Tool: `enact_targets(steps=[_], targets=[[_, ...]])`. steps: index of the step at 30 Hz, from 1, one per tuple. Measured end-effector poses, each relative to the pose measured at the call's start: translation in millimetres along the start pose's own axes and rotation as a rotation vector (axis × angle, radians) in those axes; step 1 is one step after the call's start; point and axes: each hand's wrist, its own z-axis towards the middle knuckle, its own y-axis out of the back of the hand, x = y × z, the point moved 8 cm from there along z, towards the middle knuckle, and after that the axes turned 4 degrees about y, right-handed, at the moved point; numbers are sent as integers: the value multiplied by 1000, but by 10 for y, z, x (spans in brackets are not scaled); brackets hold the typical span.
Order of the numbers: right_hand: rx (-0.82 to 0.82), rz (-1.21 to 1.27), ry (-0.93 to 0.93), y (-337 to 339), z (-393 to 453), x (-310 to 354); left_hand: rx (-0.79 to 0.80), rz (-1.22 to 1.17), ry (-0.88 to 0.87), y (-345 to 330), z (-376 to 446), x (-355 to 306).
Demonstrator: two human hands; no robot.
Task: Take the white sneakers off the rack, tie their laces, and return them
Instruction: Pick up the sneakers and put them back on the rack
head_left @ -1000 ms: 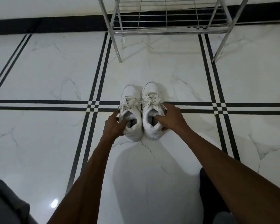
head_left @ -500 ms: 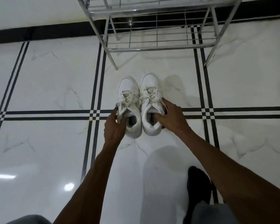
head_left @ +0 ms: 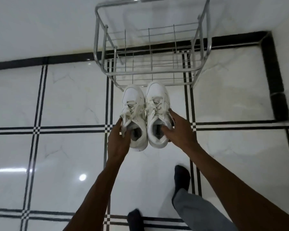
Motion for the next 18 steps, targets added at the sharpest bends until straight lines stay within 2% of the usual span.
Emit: enact_targets(steps=[8,18], targets=[[-48,-32,7,696,757,554,4,-34,-109,92,470,-1081],[-38,5,-62,856,2303,669,53,36,-133,-58,1934,-1962]])
